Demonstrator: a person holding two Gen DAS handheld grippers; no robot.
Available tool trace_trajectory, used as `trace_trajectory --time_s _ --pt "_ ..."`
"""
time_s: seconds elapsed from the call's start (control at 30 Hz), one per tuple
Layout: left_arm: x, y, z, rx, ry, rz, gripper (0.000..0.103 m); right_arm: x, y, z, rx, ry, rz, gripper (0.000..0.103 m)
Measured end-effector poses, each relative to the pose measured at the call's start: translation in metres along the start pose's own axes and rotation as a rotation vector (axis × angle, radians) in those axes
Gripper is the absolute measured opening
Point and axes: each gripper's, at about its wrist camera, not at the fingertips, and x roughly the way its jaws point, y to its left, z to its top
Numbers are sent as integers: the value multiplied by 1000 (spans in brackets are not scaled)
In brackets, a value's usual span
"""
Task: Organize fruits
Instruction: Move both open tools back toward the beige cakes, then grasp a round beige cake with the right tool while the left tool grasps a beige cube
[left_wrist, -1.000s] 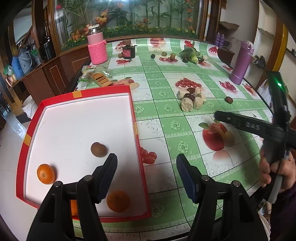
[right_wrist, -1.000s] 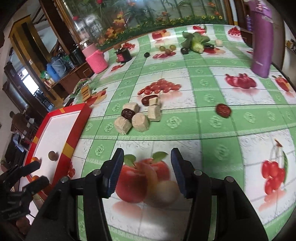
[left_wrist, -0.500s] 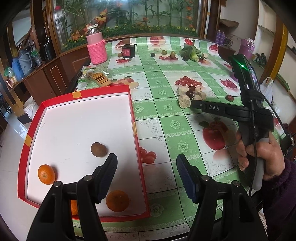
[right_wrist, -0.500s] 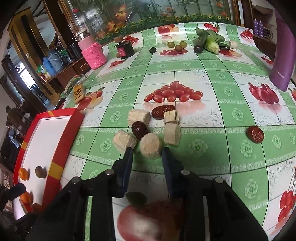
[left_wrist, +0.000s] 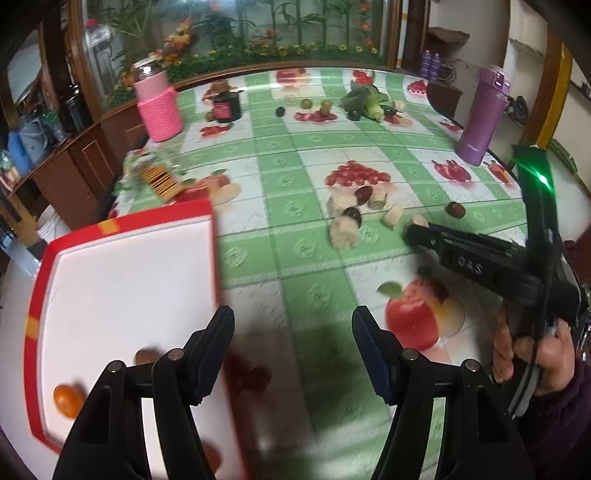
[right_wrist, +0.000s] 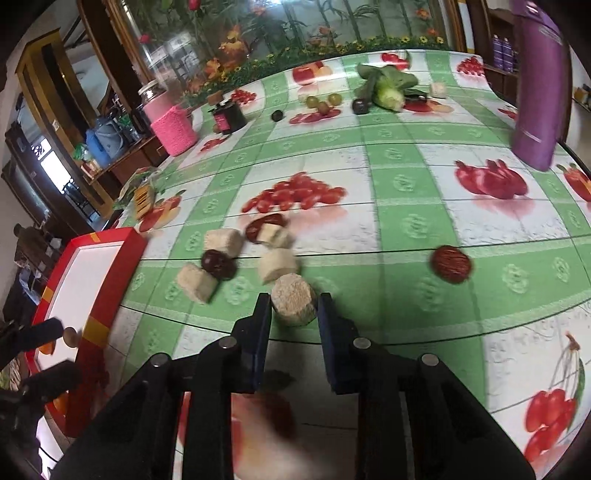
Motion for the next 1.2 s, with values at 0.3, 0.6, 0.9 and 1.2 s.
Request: trace_trajectory --time_s 0.3,0.6,0.9,1.2 --pt "42 -25 32 27 35 -23 66 -8 -22 2 26 -3 -19 29" --pt "75 -30 43 12 92 -55 52 -5 -14 3 -13 -14 -38 47" --pt "84 -37 46 34 84 -83 26 -5 -22 4 16 -13 -30 27" --pt "50 -29 27 4 40 -82 26 -14 -19 6 13 -66 -16 27"
